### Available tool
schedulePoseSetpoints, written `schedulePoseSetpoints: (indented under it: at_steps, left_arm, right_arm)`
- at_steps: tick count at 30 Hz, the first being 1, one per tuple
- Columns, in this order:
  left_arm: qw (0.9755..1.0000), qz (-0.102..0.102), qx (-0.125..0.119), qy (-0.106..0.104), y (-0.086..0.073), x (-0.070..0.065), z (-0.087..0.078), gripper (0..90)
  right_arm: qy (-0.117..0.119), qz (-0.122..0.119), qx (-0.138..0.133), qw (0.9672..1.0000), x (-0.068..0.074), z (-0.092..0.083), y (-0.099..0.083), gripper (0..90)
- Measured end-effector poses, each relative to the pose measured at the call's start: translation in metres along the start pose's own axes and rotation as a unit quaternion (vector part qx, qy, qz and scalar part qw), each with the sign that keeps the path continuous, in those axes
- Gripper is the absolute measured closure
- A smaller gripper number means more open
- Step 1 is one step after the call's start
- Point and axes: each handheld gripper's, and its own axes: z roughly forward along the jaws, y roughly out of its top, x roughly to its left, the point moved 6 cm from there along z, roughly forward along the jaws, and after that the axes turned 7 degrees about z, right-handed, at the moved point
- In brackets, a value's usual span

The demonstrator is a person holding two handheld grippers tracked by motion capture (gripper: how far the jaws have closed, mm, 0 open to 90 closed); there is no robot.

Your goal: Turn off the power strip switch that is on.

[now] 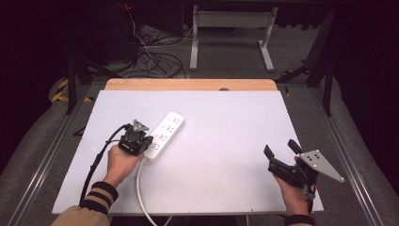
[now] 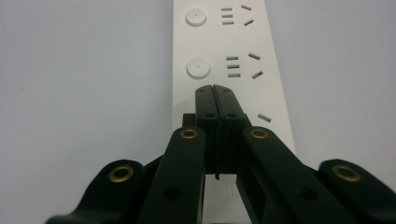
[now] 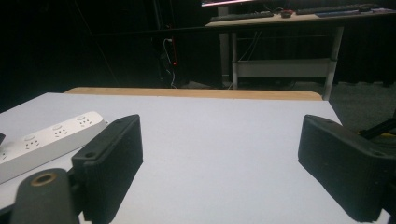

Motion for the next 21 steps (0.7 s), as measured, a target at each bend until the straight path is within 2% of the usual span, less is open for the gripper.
schedulePoseSetpoints:
  at_steps: [4,6,7,9,13,16,17,18,20,21]
  left_arm:
    - [0.9999,-0.012,0.0,0.002,-0.0025,0.0042,0.0012,89.9]
    - [0.9999,-0.012,-0.001,0.001,-0.003,0.0054,0.0009,89.9]
    - [0.9999,-0.014,0.0,-0.009,-0.0037,0.004,0.0009,89.9]
    - [0.9999,-0.011,0.002,-0.01,-0.0043,0.0034,0.0012,89.9]
    - [0.9999,-0.013,0.005,-0.003,-0.005,0.0026,0.0022,90.0]
    - [0.9997,-0.017,0.006,0.013,-0.0061,0.0053,0.0028,90.0]
    - [0.9996,-0.026,0.003,0.006,-0.0068,0.0062,0.0027,90.0]
    - [0.9997,-0.023,0.001,0.011,-0.0074,0.0079,0.0022,90.0]
    - [0.9997,-0.025,0.002,0.005,-0.0078,0.0056,0.0022,90.0]
    - [0.9998,-0.019,0.003,0.008,-0.0078,0.0059,0.0019,90.0]
  right_arm:
    - [0.001,-0.002,0.004,1.0,0.0012,0.0016,-0.0018,14.4]
    - [0.002,-0.003,0.007,1.0,0.0023,0.0027,-0.0028,14.4]
    - [0.003,-0.003,0.006,1.0,0.0029,0.0032,-0.0027,14.4]
    - [0.003,-0.002,0.005,1.0,0.0031,0.0035,-0.0024,14.4]
    - [0.003,0.0,0.006,1.0,0.0029,0.0042,-0.0019,14.4]
    - [0.004,-0.002,0.006,1.0,0.0039,0.004,-0.0022,14.4]
    - [0.005,-0.002,0.006,1.0,0.0043,0.0038,-0.0023,14.4]
    - [0.005,-0.002,0.007,1.0,0.0045,0.0037,-0.0025,14.4]
    - [0.004,-0.003,0.007,1.0,0.0043,0.0036,-0.0026,14.4]
    - [0.003,-0.002,0.005,1.0,0.004,0.0031,-0.0024,14.4]
